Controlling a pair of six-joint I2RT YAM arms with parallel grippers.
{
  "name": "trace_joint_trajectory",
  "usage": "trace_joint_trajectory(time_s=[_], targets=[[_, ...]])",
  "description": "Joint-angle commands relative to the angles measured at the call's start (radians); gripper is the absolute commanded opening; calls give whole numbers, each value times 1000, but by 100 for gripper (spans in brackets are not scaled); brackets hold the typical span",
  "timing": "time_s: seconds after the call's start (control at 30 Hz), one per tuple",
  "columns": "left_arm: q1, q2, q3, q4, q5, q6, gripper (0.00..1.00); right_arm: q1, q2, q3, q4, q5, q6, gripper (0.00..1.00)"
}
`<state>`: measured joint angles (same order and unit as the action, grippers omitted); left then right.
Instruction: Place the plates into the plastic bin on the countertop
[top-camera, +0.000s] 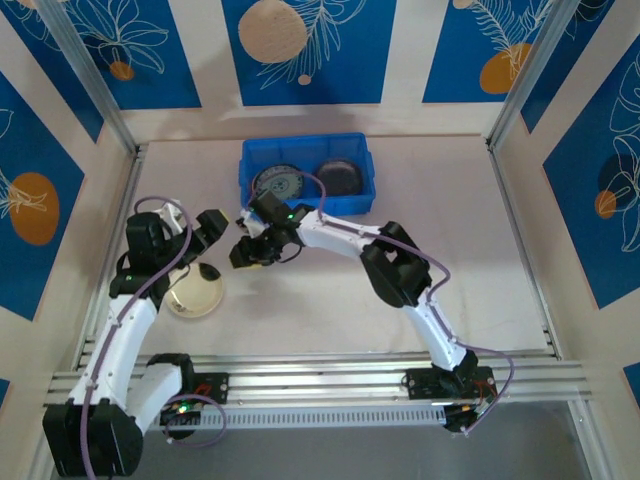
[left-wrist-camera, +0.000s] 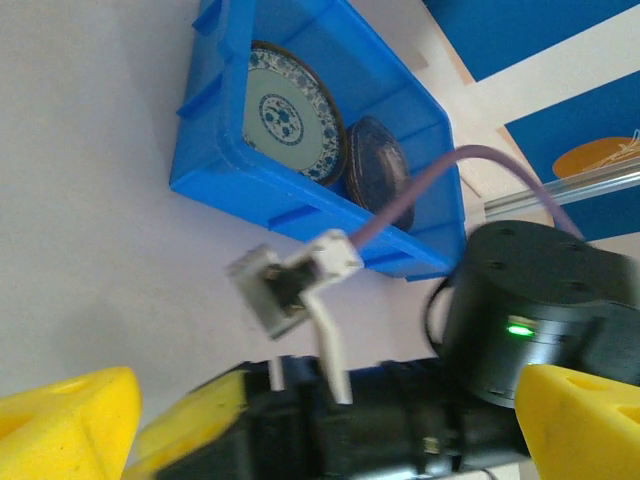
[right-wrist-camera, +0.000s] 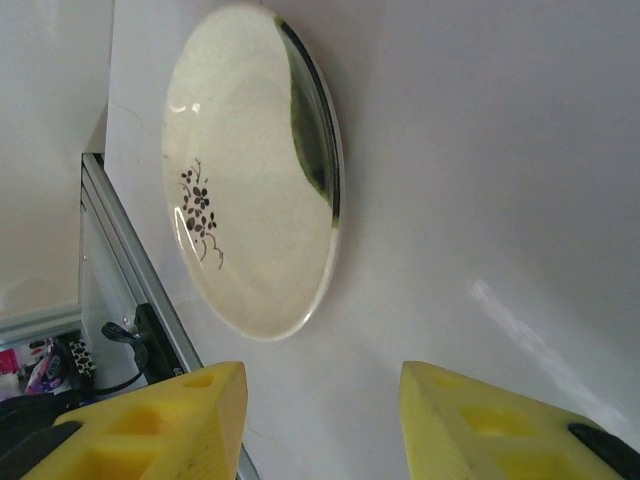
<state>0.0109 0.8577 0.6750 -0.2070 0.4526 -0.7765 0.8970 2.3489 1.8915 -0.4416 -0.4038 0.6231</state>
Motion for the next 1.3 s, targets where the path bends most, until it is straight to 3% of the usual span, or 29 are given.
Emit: trace_joint_trajectory(time_s=[0.0,1.27], targets=[[15,-41,-8,-37,10,30,96,11,52,85,-19,-72,30,45],[22,-77,-97,-55,-14,64,95,54,368,436,-143,-160,68,30]])
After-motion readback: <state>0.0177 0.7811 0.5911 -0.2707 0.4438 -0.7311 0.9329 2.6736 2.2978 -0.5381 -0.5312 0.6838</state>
